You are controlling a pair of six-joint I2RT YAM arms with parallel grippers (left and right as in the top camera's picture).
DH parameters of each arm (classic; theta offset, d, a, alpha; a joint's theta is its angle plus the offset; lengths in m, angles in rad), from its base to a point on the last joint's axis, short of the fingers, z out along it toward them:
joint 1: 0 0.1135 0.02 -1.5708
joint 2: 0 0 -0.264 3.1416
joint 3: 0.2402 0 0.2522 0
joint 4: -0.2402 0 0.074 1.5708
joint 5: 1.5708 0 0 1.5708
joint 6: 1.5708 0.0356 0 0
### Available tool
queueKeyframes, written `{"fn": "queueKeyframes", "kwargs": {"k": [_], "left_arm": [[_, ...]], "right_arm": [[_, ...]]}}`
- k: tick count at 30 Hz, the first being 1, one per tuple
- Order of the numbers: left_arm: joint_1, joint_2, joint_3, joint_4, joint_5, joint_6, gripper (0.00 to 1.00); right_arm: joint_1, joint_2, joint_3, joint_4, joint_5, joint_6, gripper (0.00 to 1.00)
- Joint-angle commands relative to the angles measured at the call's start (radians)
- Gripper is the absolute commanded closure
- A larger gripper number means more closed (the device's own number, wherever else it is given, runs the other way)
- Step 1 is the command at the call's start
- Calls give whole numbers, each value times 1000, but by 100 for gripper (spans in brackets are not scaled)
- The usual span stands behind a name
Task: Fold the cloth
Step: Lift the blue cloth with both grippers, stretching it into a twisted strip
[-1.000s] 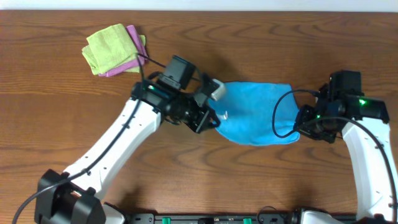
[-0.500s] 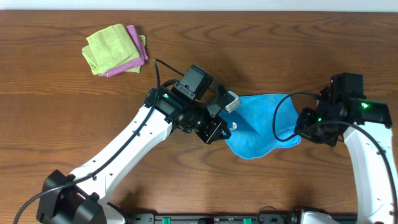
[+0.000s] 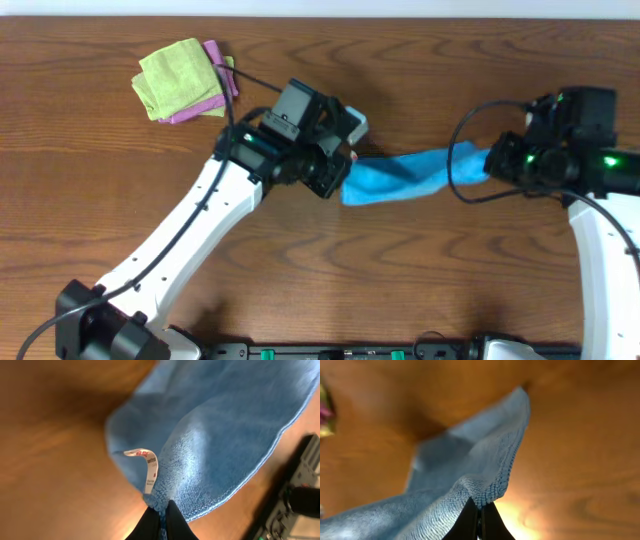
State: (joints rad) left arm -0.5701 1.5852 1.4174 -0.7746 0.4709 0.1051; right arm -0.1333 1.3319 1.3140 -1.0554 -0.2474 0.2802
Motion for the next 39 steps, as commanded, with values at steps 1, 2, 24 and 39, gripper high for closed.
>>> {"fn": "queueKeyframes", "kwargs": {"k": [1, 2, 24, 39], "left_arm": [[11, -27, 61, -20, -72, 16, 94], [11, -27, 74, -26, -72, 23, 94], [14, -27, 174, -35, -157, 34, 94], [126, -18, 231, -63, -211, 133, 94]], "right_arm": [[10, -13, 66, -2, -11, -8, 98], [10, -13, 73, -3, -11, -8, 98], [63, -13, 76, 29, -23, -11, 98], [120, 56, 76, 142, -34, 14, 98]]}}
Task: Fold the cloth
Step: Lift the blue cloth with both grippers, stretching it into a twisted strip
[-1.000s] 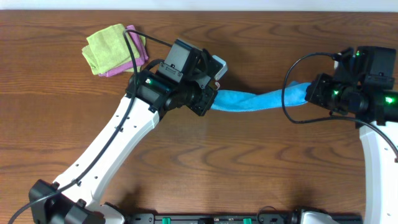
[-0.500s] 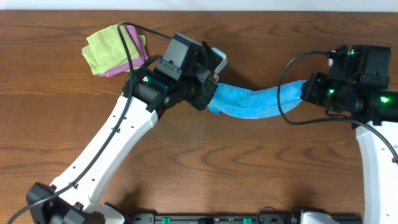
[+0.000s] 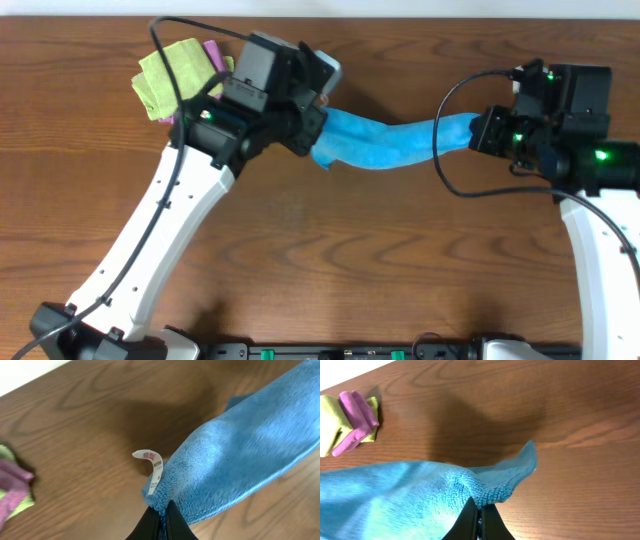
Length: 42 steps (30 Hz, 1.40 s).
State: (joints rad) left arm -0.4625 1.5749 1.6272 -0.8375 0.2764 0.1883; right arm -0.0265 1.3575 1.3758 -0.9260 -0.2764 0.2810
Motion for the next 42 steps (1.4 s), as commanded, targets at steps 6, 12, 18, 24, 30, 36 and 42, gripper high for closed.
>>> {"fn": "queueKeyframes", "kwargs": {"k": [6, 12, 18, 24, 30, 36, 42], "left_arm": [[68, 13, 21, 8, -5, 82, 94], [85, 39, 21, 32, 10, 102, 94], [85, 86, 23, 55, 36, 104, 94], [84, 91, 23, 15, 65, 97, 94], [82, 91, 23, -66, 164, 68, 94], [67, 91, 23, -151, 223, 39, 94], [3, 91, 23, -228, 223, 27, 94]], "right_arm": [[59, 55, 14, 98, -5, 40, 98], [97, 102, 16, 150, -1, 56, 98], [98, 128, 16, 182, 0, 67, 98], [98, 128, 16, 130, 17, 66, 98], [98, 128, 16, 42, 27, 62, 98], [97, 128, 16, -47, 45, 55, 98], [97, 128, 16, -129, 62, 47, 98]]}}
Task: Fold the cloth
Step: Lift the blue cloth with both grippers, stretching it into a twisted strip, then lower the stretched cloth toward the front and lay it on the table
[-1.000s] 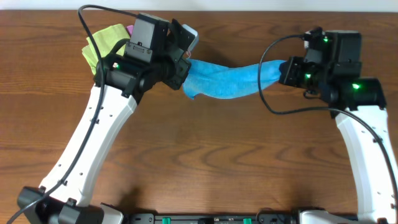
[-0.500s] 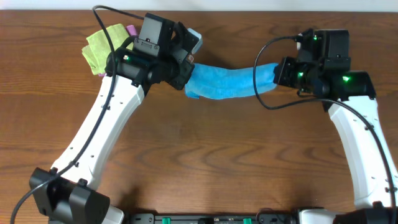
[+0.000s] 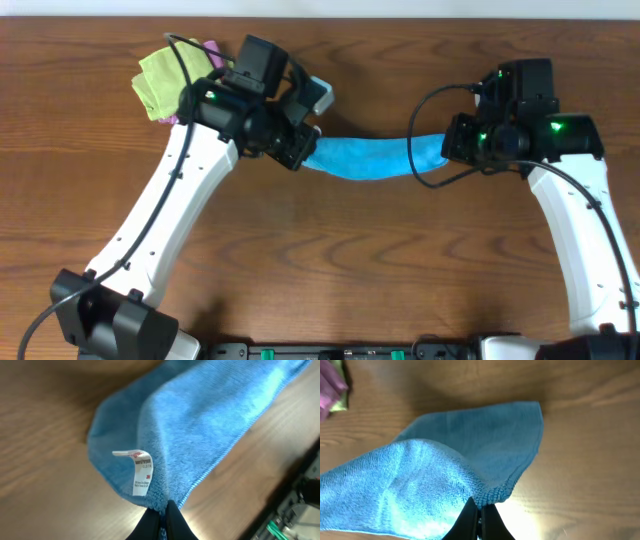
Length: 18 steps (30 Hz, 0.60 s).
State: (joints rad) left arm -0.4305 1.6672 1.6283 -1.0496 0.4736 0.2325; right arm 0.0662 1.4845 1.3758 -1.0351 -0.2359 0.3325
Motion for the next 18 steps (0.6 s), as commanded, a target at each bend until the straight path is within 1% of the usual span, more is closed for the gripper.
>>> {"fn": "queueKeyframes", "kwargs": {"k": [1, 4, 8, 10, 13, 15, 18], "left_arm": [[-43, -2, 22, -26, 25, -24, 94], [-73, -2, 22, -52, 25, -44, 94], [-88, -28, 22, -66, 21, -84, 94], [-92, -49, 21, -69, 17, -85, 94], [-100, -88, 5, -62, -42, -106, 94], [-101, -126, -32, -29, -51, -121, 94], [-101, -212, -143, 68, -59, -156, 94]], "right_arm": [[4, 0, 16, -36, 24, -5, 98], [4, 0, 16, -85, 32, -16, 98], [5, -9, 16, -140, 102, -19, 99], [5, -30, 16, -146, 139, -19, 98], [5, -83, 16, -127, 177, -39, 98], [5, -127, 15, -122, 202, -64, 99], [5, -180, 3, -127, 221, -75, 98]]}}
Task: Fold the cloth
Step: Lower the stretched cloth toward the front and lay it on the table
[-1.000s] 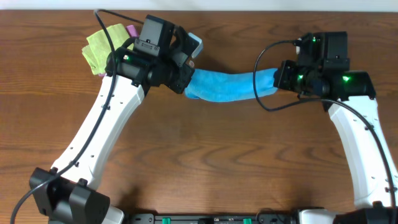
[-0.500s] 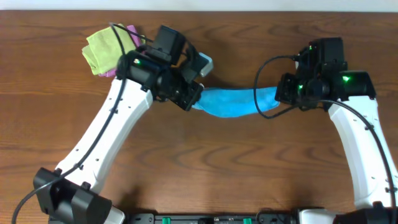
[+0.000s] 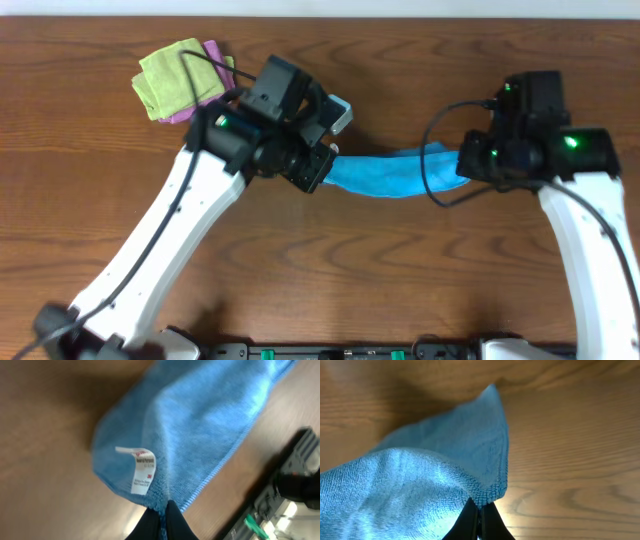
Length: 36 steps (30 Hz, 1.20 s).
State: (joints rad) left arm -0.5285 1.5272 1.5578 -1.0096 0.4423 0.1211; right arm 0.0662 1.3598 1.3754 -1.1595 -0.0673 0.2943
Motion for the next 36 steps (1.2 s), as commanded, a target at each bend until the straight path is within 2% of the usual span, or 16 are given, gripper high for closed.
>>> {"fn": "queueKeyframes", "kwargs": {"k": [1, 6, 13, 23, 30, 36], "left_arm": [[-3, -105, -117, 60, -31, -58, 94], [-3, -252, -277, 108, -87, -97, 94], [-5, -360, -386, 110, -63, -129, 94], [-121, -371, -489, 128, -58, -227, 94], [-127, -370, -555, 146, -57, -287, 94], [-127, -341, -641, 248, -34, -343, 94]], "right_arm": [[5, -71, -9, 0, 53, -38, 98], [5, -171, -137, 43, 53, -27, 99], [5, -327, -282, 23, 49, -8, 98], [5, -371, -325, -137, 29, 16, 98], [5, -371, -422, -140, -14, 37, 99], [5, -369, -492, -98, -53, 77, 99]]}}
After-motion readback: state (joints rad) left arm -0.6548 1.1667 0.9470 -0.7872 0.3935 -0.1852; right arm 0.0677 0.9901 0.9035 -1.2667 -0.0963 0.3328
